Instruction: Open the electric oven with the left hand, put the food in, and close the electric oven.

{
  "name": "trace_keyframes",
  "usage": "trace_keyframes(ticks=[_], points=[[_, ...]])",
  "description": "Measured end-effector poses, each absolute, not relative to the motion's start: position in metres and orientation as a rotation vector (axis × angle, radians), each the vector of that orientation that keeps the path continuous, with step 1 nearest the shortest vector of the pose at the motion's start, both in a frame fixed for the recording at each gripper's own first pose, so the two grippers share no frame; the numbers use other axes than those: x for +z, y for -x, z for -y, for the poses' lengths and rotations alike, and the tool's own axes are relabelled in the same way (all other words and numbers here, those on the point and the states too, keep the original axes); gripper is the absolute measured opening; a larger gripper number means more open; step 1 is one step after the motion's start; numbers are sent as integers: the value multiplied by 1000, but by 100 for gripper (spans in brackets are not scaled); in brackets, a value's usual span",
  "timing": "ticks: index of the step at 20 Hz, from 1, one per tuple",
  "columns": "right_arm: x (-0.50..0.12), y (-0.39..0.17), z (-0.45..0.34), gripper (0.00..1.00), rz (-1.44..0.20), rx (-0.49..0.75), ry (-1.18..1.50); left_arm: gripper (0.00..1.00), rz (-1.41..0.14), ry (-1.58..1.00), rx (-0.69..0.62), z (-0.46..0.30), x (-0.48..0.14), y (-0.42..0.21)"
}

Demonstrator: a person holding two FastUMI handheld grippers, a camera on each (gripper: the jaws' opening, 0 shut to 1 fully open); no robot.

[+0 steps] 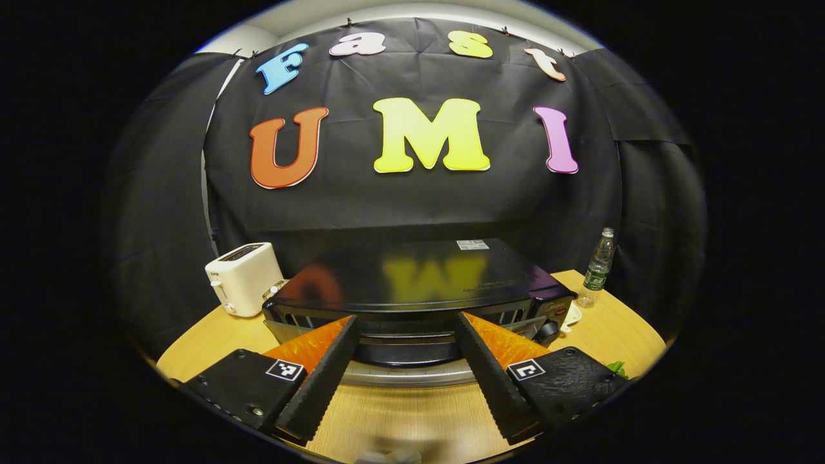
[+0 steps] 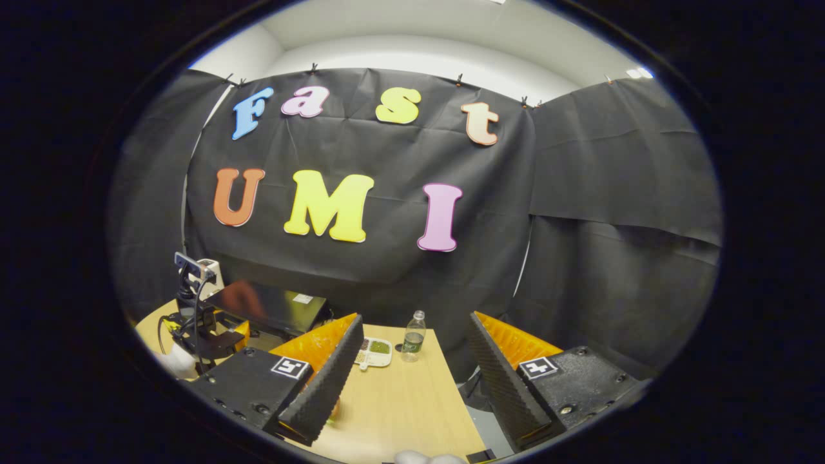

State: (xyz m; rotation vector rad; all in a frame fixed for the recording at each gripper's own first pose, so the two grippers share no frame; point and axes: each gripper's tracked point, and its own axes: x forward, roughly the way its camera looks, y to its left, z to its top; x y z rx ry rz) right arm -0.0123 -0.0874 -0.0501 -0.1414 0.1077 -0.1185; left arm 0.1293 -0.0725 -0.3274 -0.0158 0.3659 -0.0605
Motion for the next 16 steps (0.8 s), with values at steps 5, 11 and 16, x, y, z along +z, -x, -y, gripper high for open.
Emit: trace_keyframes(ticks=[5,11,16], points=[[-56,16,82,100,-117,-90,139,99,-391,14,-62,72,-338,-94],[-67,26,80,100,-136,-68,144,99,-427,12,-64,71,-360,-56],[-82,34,79,100,-166,-56,154,99,-480,12,-61,71,-386,-27]])
